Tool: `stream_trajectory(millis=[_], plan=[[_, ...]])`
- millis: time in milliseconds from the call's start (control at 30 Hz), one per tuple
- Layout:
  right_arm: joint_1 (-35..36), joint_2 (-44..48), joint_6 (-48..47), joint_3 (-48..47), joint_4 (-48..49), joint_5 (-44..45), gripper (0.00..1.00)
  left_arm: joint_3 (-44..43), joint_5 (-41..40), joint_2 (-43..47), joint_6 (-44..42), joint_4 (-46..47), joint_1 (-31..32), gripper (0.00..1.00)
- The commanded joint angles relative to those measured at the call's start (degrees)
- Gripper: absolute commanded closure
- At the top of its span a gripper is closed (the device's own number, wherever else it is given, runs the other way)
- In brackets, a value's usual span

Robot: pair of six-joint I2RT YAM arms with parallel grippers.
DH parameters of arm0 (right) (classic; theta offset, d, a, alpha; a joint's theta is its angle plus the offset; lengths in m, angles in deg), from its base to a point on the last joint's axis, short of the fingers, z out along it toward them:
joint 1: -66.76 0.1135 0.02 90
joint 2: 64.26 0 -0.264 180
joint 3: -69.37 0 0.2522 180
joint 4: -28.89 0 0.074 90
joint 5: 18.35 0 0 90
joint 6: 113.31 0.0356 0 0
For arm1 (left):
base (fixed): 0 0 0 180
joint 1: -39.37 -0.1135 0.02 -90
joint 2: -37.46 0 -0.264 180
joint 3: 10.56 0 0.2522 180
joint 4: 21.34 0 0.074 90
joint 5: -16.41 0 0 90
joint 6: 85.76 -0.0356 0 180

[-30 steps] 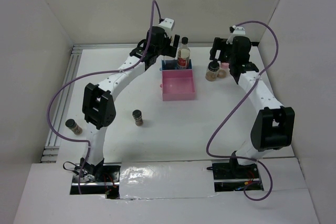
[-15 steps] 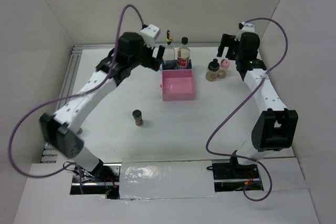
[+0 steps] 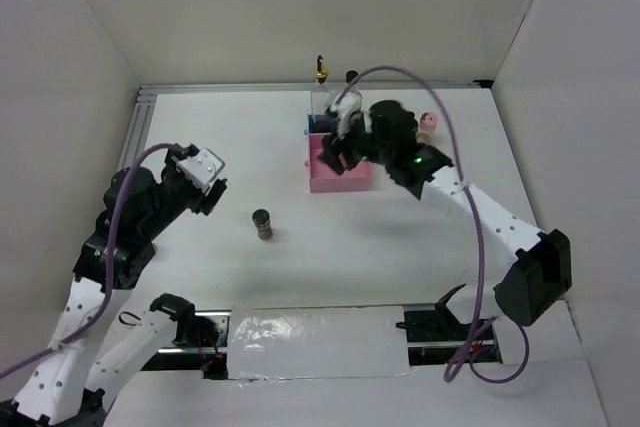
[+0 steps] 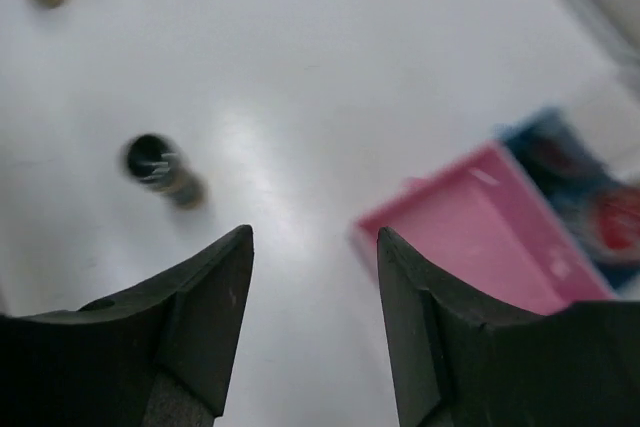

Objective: Organize the condiment bottles

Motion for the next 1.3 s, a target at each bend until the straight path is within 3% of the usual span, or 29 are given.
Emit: stream_trajectory(millis=[0, 67, 100, 267, 367, 500, 633, 933, 1000, 1033, 1100, 1133, 1233, 1267], plan=[[12.1, -3.05, -1.12, 1.55, 0.22, -2.74, 0.41, 5.66, 0.33, 3.77, -0.83, -4.28, -7.23, 0.24], [19.89, -7.42, -0.33, -0.81, -0.21, 3.12, 0.03, 7.52, -1.78, 5.52, 2.06, -4.01, -13.03, 0.24], [22.03, -9.02, 0.02, -1.61, -0.73, 4.55, 0.0, 7.7, -2.04, 5.79, 4.51, -4.53, -14.9, 0.24], [28.99, -20.26, 5.64, -8.99, -2.14, 11.58, 0.0, 7.62, -0.73, 6.59, 12.26, -9.45, -26.05, 0.19], [30.84, -24.23, 8.28, -11.89, -2.49, 15.63, 0.0, 8.84, 2.25, 8.6, 14.9, -10.6, -29.05, 0.18], [33.74, -32.74, 13.63, -21.18, -8.54, 28.08, 0.0, 9.38, 2.71, 10.63, 15.52, -10.6, -29.42, 0.16], [33.49, -36.02, 19.36, -24.73, -11.19, 35.32, 0.0, 8.5, 2.79, 10.98, 15.61, -10.52, -29.5, 0.16], [32.08, -36.2, 20.41, -22.8, -14.71, 26.02, 0.02, 7.53, 2.79, 10.9, 14.12, -9.9, -30.82, 0.16], [31.64, -36.37, 20.68, -21.22, -13.75, 24.43, 0.05, 7.79, 2.7, 10.81, 13.76, -9.81, -30.91, 0.16], [31.55, -36.72, 20.77, -21.04, -12.18, 22.6, 0.1, 7.97, 2.79, 10.72, 13.68, -9.73, -31.08, 0.16], [30.94, -37.94, 20.59, -22.61, -11.46, 20.4, 0.31, 8.06, 2.79, 10.28, 13.41, -9.29, -31.35, 0.16], [30.93, -38.48, 20.59, -22.62, -11.64, 20.39, 0.31, 8.06, 2.79, 10.28, 13.24, -9.29, -31.35, 0.16], [30.41, -39.8, 20.77, -25.34, -13.47, 20.12, 0.67, 7.88, 2.44, 9.84, 12.27, -8.76, -31.26, 0.16], [30.14, -39.89, 20.77, -25.87, -13.83, 20.65, 0.74, 7.71, 2.26, 9.58, 12.01, -8.5, -31.35, 0.16]])
